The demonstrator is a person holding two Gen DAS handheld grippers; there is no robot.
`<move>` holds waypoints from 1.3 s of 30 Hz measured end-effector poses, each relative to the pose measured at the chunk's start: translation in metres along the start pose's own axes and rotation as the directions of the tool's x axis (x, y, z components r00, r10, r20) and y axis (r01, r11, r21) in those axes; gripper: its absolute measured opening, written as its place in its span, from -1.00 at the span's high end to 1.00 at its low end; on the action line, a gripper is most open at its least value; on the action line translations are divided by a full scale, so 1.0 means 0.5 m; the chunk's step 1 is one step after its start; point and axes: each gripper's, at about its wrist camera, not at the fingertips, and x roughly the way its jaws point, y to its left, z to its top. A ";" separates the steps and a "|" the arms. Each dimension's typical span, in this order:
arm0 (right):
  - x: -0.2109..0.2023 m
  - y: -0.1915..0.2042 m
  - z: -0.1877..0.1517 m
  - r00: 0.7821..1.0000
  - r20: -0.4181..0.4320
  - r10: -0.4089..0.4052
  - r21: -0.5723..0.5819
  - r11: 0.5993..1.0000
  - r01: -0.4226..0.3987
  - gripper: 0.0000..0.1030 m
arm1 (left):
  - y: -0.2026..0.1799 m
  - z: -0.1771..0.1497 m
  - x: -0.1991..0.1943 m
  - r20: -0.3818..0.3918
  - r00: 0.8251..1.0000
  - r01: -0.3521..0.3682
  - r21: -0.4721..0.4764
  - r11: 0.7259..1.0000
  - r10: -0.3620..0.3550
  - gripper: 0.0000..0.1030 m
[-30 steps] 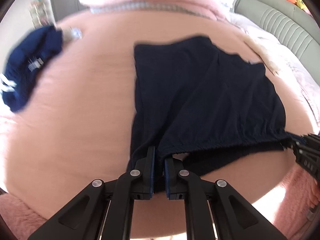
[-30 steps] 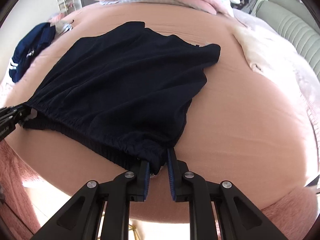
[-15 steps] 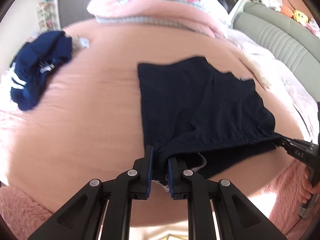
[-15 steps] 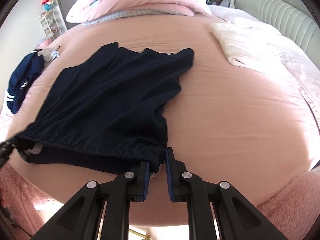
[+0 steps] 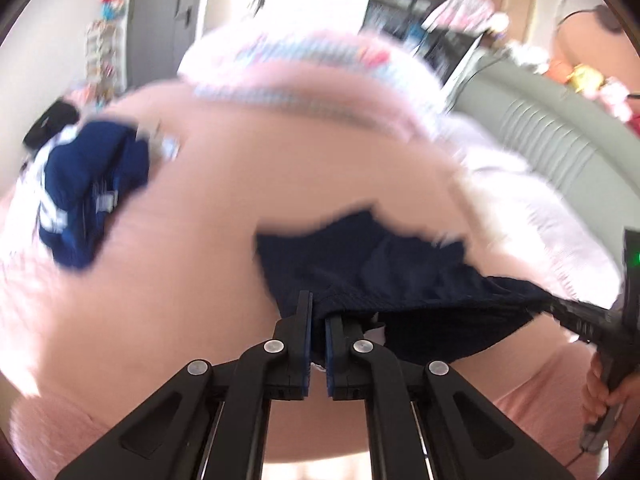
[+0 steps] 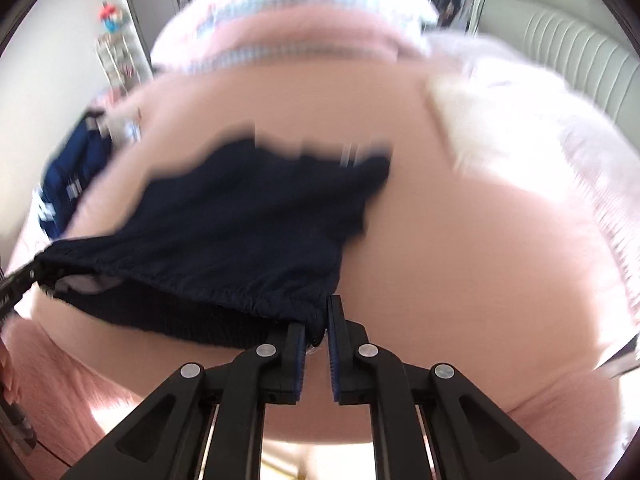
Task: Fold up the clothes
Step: 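Lift the shorts with both tools and lay them flat, opening both tools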
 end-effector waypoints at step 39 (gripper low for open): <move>0.278 -0.071 -0.025 0.980 -0.152 -0.128 0.010 0.991 0.131 0.78 | 0.009 -0.127 0.315 -0.313 0.941 -0.015 0.335 0.942 0.127 0.86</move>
